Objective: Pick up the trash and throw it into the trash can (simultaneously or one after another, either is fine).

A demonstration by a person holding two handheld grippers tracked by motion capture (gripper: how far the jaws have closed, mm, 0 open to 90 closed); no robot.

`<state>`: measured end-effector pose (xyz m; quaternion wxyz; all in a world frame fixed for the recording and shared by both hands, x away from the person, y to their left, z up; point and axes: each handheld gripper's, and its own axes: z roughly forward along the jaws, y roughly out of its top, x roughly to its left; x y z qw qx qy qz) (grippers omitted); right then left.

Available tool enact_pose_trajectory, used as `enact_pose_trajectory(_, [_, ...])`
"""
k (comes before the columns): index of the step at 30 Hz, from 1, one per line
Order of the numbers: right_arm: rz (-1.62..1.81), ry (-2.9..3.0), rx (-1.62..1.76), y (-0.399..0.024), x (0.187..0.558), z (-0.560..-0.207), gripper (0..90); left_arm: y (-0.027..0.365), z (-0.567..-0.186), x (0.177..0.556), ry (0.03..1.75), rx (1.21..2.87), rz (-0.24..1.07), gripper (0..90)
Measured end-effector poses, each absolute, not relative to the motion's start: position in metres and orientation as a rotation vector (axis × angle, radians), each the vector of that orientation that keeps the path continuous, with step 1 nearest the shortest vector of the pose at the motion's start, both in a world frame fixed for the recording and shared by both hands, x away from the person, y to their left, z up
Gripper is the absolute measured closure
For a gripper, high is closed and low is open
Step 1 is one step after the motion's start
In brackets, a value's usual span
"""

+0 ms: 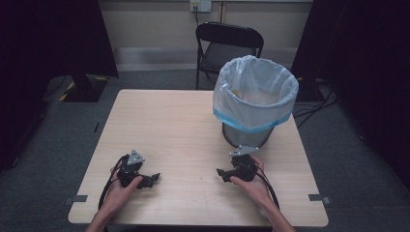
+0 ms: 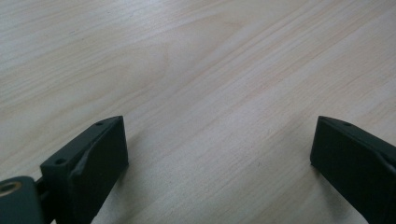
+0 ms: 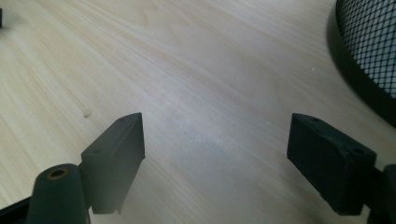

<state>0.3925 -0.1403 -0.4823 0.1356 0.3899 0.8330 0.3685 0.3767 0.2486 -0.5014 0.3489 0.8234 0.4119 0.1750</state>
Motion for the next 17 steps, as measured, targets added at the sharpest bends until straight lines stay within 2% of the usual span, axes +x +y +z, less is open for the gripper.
enact_pose_trajectory(17, [1.031, 2.368, 1.078, -0.134, 0.386, -0.5, 13.6, 0.248, -0.502, 0.377, 1.069, 2.131, 0.453, 3.6])
